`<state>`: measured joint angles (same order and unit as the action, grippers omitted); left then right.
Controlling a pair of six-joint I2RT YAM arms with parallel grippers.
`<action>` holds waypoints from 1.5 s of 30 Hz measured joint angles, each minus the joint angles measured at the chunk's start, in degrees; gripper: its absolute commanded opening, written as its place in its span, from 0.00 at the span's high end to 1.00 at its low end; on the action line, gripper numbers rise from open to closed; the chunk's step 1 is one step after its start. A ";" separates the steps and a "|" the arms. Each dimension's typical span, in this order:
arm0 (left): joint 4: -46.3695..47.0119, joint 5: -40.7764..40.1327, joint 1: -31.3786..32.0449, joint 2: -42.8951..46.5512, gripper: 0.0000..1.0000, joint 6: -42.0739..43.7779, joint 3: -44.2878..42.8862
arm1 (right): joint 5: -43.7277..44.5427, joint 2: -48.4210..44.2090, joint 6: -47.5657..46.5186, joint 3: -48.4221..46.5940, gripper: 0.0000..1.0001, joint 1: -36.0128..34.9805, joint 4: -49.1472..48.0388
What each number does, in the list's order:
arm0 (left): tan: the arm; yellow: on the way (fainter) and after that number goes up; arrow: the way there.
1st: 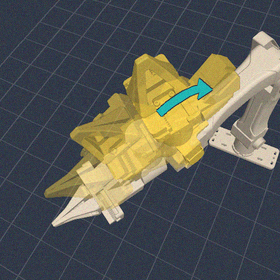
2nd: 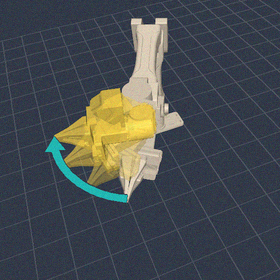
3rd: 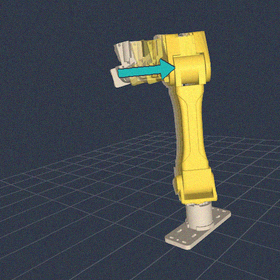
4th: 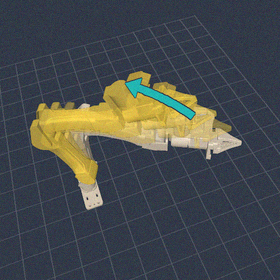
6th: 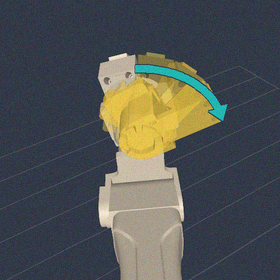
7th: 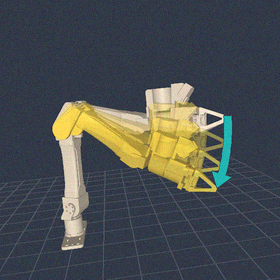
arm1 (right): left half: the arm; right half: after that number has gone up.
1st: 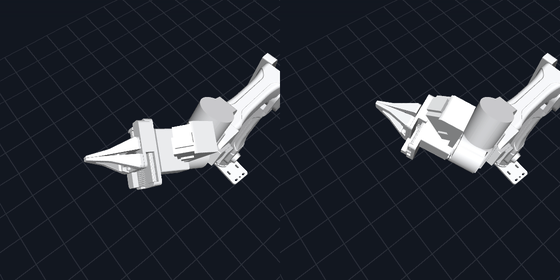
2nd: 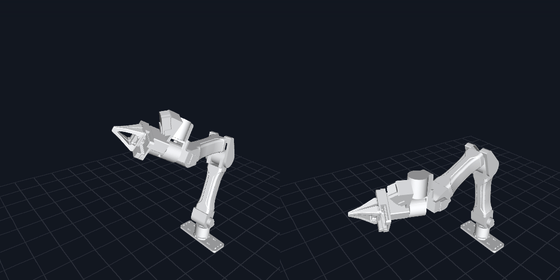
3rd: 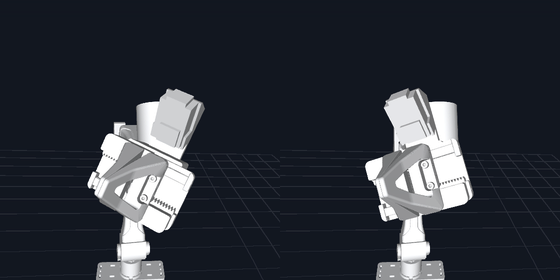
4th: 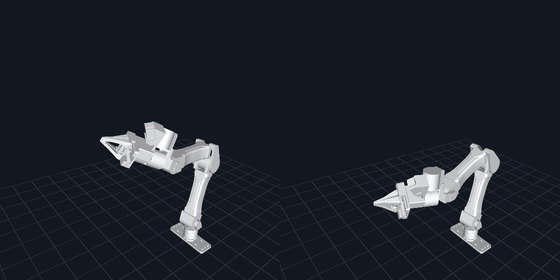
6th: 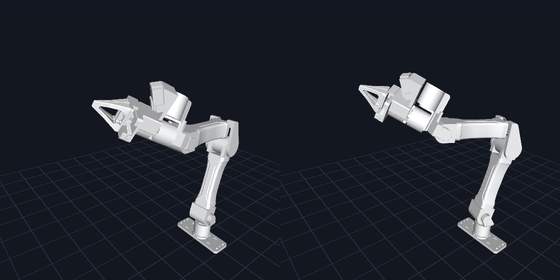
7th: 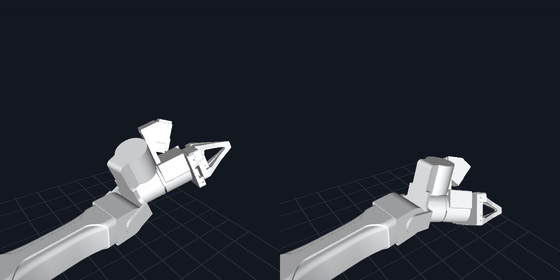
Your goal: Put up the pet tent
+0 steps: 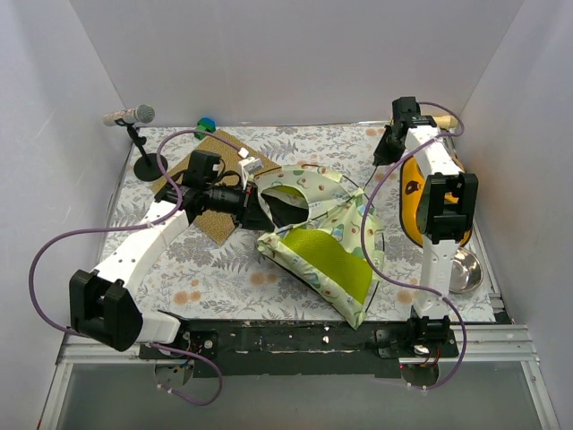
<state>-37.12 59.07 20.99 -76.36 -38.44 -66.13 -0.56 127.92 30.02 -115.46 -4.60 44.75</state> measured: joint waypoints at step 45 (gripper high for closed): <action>36.41 3.54 -15.30 -3.72 0.02 -15.76 -20.65 | -7.61 -48.00 -54.23 30.14 0.99 -26.60 -77.35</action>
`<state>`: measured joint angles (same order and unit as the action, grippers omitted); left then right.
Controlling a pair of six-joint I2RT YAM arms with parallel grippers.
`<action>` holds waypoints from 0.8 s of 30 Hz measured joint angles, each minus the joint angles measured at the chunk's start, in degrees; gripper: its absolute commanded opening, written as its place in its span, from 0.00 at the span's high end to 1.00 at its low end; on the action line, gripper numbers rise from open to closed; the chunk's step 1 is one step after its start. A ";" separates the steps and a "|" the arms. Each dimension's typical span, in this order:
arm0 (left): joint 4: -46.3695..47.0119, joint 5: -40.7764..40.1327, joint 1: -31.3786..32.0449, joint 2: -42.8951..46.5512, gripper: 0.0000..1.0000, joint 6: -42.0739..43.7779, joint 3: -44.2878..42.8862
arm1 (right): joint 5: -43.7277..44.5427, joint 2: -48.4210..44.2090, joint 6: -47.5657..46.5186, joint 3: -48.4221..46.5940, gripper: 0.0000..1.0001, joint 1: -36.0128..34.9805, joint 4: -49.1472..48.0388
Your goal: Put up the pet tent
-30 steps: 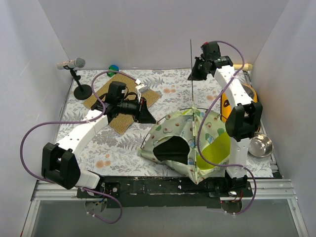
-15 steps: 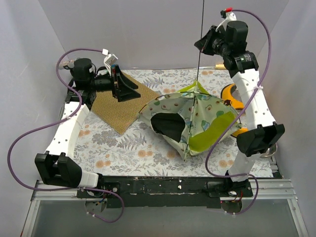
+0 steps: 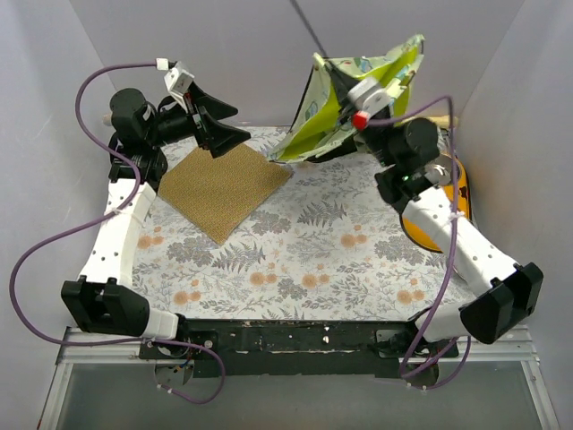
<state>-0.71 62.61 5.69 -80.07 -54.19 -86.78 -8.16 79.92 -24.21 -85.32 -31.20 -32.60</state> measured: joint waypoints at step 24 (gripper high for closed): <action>44.37 -10.54 10.12 3.32 0.15 -31.15 0.96 | 31.19 -15.45 -12.87 30.32 0.99 -21.46 -7.19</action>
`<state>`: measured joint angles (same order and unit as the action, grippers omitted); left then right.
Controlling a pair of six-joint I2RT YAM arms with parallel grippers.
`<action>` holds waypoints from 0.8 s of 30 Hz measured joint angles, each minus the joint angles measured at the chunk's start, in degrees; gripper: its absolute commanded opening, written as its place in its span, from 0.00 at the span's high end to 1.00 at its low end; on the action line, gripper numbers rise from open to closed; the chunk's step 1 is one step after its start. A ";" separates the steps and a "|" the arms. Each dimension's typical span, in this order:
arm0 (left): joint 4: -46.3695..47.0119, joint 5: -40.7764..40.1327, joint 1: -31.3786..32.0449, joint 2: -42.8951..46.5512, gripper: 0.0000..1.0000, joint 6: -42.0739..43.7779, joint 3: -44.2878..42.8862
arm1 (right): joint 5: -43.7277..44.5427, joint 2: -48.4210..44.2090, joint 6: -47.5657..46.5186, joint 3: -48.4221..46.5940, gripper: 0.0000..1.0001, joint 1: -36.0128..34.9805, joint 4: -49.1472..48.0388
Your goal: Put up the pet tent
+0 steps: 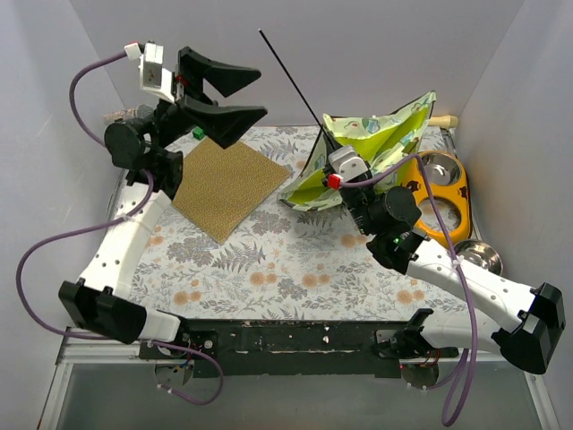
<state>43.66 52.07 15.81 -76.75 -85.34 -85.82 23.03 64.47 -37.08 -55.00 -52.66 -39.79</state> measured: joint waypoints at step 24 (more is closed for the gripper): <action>6.62 -11.04 10.43 -11.17 1.00 -8.63 -14.01 | 5.77 -0.46 1.64 -0.33 0.56 -5.55 2.16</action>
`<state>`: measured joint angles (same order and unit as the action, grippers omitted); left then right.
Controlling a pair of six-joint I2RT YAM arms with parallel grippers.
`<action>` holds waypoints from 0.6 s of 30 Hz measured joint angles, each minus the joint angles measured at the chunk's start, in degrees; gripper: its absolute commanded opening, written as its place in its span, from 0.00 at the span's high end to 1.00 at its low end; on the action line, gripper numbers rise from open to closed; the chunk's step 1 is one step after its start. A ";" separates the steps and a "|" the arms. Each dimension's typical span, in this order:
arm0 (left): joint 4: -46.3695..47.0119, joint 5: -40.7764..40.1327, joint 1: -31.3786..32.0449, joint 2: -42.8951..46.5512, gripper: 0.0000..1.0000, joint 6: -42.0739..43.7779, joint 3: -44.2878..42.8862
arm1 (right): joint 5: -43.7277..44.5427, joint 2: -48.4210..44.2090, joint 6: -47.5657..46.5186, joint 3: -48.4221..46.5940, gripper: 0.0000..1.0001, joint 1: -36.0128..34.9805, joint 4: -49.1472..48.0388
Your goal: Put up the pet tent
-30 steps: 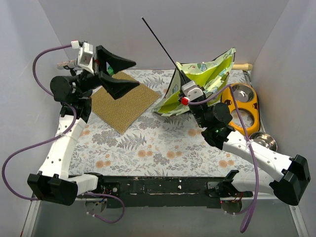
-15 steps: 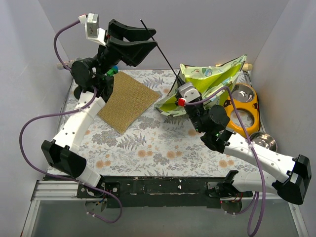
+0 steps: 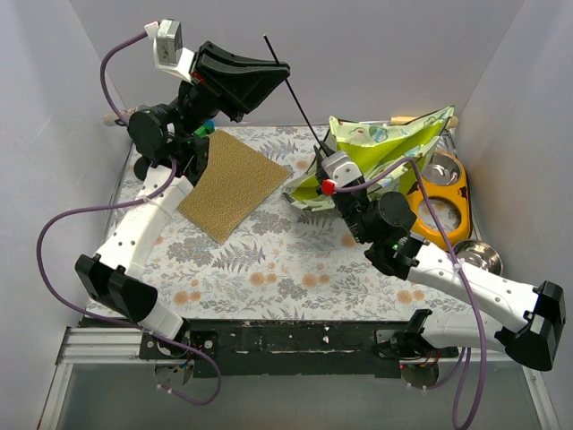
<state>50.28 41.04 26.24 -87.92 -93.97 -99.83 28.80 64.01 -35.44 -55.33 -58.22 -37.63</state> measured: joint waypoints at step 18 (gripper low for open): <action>-3.98 24.04 -3.54 3.39 1.00 -0.33 3.82 | -16.92 -10.05 4.57 -21.22 0.17 0.48 50.07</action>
<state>46.30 65.08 22.70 -84.53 -94.30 -96.01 11.88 53.95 -30.87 -76.55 -57.74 12.45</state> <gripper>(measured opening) 0.042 0.839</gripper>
